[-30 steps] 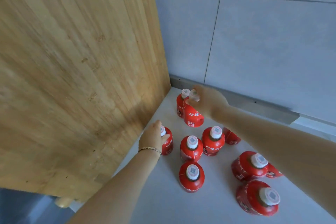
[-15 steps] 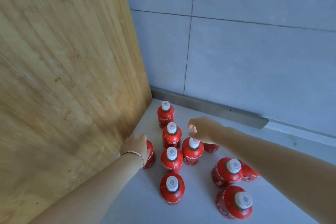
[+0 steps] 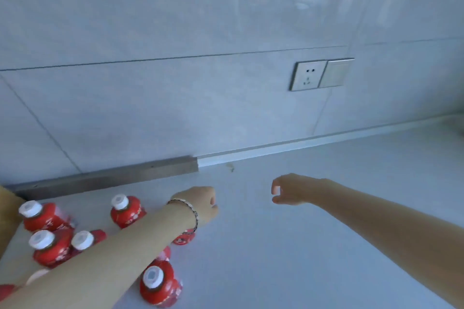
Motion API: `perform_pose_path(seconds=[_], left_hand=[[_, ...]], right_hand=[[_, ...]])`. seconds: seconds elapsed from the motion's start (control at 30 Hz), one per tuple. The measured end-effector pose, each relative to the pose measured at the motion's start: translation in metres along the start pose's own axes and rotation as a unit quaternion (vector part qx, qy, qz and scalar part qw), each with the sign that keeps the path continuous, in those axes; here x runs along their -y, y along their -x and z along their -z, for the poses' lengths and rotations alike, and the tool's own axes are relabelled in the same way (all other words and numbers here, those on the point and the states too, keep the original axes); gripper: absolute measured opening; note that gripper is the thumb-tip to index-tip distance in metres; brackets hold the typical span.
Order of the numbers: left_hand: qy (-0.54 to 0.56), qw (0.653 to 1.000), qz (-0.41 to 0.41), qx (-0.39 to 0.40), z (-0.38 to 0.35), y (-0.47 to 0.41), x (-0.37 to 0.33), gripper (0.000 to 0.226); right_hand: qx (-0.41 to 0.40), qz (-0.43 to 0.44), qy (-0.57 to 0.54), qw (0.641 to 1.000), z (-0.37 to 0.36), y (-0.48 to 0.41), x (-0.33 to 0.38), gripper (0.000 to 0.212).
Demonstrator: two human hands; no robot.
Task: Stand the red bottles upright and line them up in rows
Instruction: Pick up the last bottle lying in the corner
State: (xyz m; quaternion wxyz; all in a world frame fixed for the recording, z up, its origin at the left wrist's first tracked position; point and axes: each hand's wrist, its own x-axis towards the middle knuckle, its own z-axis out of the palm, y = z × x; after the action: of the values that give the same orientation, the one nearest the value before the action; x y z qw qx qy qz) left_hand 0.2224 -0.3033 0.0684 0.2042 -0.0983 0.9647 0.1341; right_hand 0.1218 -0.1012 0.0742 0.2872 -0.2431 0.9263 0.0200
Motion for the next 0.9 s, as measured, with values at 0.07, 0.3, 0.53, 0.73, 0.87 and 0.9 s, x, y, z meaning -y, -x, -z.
perform_pose_path(seconds=[0.07, 0.3, 0.53, 0.73, 0.87, 0.9], left_hand=[[-0.007, 0.999, -0.033, 0.032, -0.015, -0.022, -0.059, 0.007], [-0.007, 0.993, -0.083, 0.083, -0.071, -0.099, -0.28, 0.004], [0.005, 0.992, -0.077, 0.103, -0.101, -0.175, -0.462, 0.009], [0.002, 0.989, -0.068, 0.134, -0.117, -0.233, -0.561, 0.032], [-0.009, 0.988, -0.081, 0.13, -0.113, -0.274, -0.617, 0.02], [-0.013, 0.988, -0.086, 0.127, -0.11, -0.284, -0.63, 0.016]], right_hand=[[0.01, -0.044, -0.015, 0.999, -0.011, 0.013, -0.069, 0.036], [0.033, -0.129, -0.056, 0.99, -0.038, 0.054, -0.32, 0.036], [0.076, -0.209, -0.052, 0.974, -0.042, 0.088, -0.539, 0.04], [0.065, -0.25, -0.082, 0.962, -0.042, 0.089, -0.666, 0.037], [0.046, -0.266, -0.103, 0.957, -0.038, 0.071, -0.725, 0.036], [0.036, -0.27, -0.108, 0.956, -0.036, 0.064, -0.739, 0.035]])
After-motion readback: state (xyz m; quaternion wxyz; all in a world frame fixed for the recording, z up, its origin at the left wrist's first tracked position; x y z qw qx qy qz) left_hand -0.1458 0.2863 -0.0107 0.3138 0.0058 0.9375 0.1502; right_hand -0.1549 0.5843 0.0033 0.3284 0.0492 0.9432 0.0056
